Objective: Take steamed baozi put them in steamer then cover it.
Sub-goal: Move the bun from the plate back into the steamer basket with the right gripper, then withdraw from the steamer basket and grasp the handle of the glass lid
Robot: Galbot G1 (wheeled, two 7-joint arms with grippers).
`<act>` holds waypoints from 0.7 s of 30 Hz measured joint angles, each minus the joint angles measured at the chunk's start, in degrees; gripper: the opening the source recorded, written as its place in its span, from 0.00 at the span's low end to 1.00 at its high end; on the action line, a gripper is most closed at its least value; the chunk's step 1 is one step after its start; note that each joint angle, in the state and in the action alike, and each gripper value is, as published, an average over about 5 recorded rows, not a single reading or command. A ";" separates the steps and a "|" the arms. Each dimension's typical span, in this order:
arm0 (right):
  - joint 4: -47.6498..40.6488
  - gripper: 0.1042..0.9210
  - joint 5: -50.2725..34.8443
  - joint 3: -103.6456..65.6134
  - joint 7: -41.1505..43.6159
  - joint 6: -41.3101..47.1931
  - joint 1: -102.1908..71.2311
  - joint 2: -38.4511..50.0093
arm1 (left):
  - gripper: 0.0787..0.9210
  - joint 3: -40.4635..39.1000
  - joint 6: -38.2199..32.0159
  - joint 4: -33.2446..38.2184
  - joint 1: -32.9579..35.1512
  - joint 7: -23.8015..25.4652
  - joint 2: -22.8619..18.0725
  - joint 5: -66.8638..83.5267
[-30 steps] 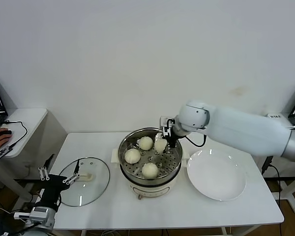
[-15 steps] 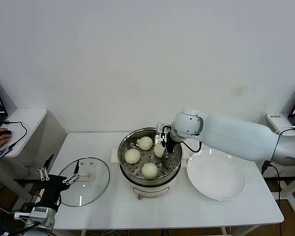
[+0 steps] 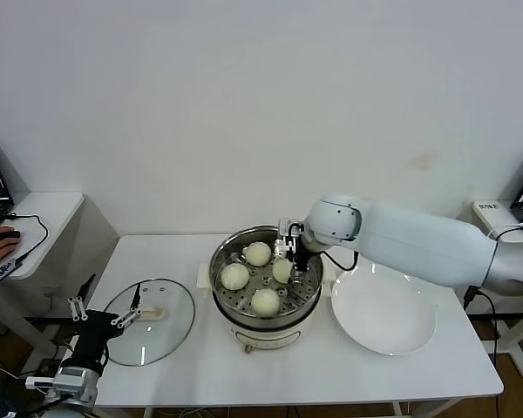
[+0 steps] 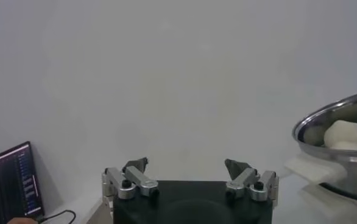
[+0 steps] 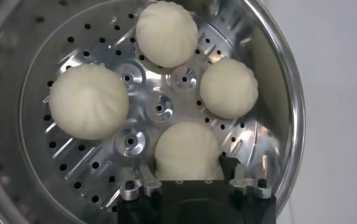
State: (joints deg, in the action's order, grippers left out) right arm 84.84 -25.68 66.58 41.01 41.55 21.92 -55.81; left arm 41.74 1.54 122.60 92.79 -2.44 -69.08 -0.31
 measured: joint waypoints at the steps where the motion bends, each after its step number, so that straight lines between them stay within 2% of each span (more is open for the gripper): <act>1: 0.29 0.86 -0.02 -0.19 0.05 0.01 0.12 0.24 | 0.88 0.01 0.00 0.02 0.01 0.00 0.03 0.00; 11: 6.91 0.88 -1.20 -4.39 -2.10 -0.47 -0.31 5.76 | 0.88 -0.34 0.01 0.27 -0.19 -0.08 0.25 0.11; 21: 17.69 0.88 -3.96 -20.48 -20.32 -10.30 -17.85 16.69 | 0.88 -1.39 -1.67 -1.19 -0.31 -0.70 -0.19 -0.25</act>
State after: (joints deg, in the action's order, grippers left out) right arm 102.53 -29.64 46.10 20.69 31.25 4.07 -39.13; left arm 40.35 -0.13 121.41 92.49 -3.14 -69.27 -0.57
